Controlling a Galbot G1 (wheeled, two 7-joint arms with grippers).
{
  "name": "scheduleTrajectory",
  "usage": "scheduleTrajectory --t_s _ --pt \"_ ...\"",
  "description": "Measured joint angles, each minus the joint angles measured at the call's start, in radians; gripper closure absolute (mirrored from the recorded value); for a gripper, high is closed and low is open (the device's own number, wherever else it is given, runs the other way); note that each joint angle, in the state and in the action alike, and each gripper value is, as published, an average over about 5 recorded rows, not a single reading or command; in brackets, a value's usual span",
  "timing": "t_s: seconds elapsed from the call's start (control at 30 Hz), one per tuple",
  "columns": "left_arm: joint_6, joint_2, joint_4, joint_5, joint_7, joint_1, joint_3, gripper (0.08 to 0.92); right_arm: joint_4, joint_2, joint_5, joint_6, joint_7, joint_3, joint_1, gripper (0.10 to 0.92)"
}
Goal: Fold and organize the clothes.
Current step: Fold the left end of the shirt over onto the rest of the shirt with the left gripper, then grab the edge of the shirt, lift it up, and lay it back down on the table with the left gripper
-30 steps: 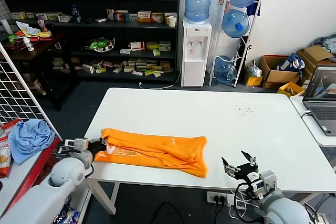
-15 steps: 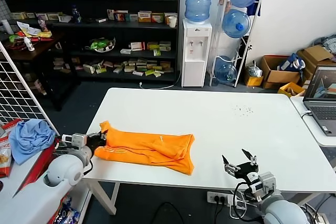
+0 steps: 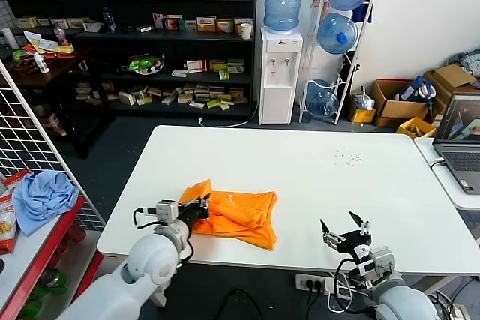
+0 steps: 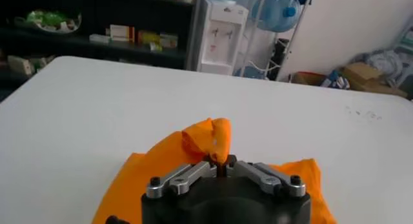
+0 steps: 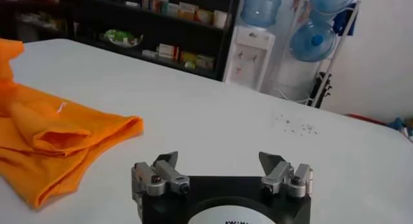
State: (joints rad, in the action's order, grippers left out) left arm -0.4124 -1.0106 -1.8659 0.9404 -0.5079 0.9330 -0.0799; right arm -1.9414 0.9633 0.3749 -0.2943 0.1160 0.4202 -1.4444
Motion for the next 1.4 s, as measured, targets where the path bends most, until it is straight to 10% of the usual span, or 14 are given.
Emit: scheduleTrajectory --t_s 0.47,0.83,1.1,1.4 --pt "0.035 -0.238 0.121 -0.011 -0.065 -0.06 -0.127 0.863 0.036 0.015 -0.01 0.007 -0.005 -0.002 0.019 0.203" --pt "0.102 -0.349 0.233 -0.021 -0.059 -0.084 -0.144 0.573 0.049 0.013 -0.013 0.006 -0.007 -0.017 0.035 0.203" --pt "0.135 -0.333 0.217 -0.007 -0.047 -0.066 -0.115 0.348 0.053 0.017 -0.017 0.005 -0.009 -0.025 0.044 0.203" --pt "0.153 -0.147 0.158 -0.041 0.047 -0.019 -0.046 0.18 0.061 0.014 -0.029 0.014 -0.025 -0.028 0.039 0.203"
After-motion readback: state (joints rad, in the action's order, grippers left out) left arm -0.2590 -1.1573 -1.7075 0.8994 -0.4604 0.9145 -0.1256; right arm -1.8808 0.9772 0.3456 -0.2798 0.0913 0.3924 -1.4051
